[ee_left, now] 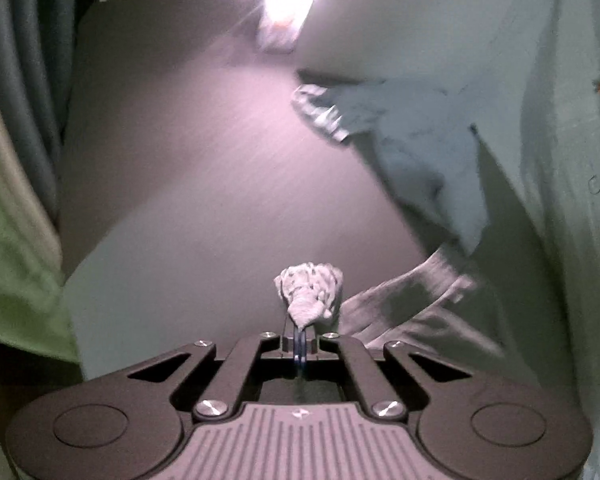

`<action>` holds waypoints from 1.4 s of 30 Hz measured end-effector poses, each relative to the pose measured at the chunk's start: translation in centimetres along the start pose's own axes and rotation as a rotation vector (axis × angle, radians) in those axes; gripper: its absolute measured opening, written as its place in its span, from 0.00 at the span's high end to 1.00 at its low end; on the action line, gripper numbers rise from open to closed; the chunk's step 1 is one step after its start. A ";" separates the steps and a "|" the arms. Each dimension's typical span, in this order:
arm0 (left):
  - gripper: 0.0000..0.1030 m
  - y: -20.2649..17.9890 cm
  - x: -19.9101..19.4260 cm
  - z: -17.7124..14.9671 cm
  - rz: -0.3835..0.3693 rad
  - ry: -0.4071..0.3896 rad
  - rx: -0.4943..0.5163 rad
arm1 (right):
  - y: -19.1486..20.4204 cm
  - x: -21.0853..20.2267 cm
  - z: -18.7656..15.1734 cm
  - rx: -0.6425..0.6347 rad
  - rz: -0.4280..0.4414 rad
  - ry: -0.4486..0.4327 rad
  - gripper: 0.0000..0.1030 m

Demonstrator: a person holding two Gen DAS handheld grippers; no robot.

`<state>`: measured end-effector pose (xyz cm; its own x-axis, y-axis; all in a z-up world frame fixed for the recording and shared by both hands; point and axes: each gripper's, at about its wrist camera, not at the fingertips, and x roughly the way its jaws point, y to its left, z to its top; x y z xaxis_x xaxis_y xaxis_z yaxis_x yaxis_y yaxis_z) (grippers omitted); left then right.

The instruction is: Fold clothes

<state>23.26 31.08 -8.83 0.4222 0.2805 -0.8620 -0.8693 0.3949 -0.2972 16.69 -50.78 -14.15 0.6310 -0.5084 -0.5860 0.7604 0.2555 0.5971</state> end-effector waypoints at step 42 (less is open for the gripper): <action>0.05 -29.3 8.3 -23.2 -0.259 -0.003 1.233 | 13.5 16.5 -14.0 -0.557 -0.045 0.142 0.80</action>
<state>46.32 1.55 -16.80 0.5465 0.0740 -0.8342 0.0555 0.9907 0.1243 39.52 -44.20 -23.48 0.5812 -0.4237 -0.6948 0.7292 0.6500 0.2137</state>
